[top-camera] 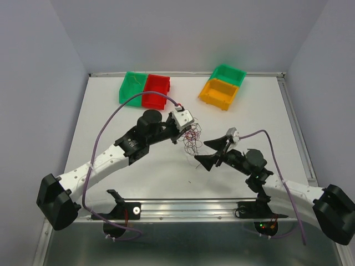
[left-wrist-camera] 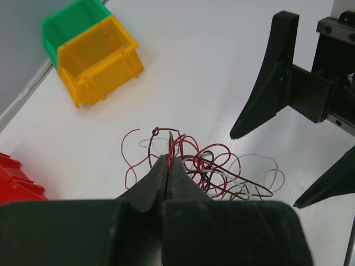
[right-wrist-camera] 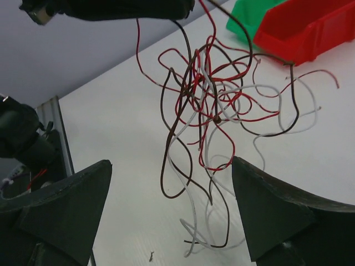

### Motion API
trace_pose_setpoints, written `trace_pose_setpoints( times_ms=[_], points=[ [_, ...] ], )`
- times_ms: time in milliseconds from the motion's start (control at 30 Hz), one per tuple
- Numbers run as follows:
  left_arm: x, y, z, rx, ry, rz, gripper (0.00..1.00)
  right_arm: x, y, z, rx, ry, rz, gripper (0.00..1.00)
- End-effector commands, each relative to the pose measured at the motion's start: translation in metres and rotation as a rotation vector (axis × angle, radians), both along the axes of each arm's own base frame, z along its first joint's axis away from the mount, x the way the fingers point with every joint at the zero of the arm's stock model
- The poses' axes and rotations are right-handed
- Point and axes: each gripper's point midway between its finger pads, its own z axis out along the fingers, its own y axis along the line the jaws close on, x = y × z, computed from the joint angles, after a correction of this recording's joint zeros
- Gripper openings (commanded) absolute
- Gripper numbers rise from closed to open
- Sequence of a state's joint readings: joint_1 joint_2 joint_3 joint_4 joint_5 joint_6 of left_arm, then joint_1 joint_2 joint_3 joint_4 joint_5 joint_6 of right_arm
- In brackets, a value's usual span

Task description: Untangle the cables

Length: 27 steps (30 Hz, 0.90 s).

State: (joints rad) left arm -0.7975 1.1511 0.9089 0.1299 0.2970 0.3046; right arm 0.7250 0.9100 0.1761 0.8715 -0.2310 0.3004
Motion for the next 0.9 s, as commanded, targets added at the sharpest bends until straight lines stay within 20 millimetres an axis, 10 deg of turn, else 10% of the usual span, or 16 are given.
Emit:
trace_pose_setpoints(
  times_ms=[0, 233, 667, 867],
  points=[
    [-0.007, -0.008, 0.023, -0.066, -0.024, -0.048, 0.00, -0.009, 0.020, 0.026, 0.031, -0.107, 0.130, 0.92],
    [-0.007, -0.014, 0.014, -0.048, 0.000, -0.069, 0.00, -0.023, 0.039, 0.038, 0.120, -0.167, 0.278, 0.89],
    [-0.015, -0.018, 0.011, -0.038, 0.036, -0.119, 0.00, 0.050, 0.024, 0.023, 0.189, -0.017, -0.091, 0.52],
    [-0.020, -0.018, 0.016, -0.050, 0.043, -0.133, 0.00, 0.047, 0.040, 0.018, 0.165, -0.012, -0.009, 0.45]
  ],
)
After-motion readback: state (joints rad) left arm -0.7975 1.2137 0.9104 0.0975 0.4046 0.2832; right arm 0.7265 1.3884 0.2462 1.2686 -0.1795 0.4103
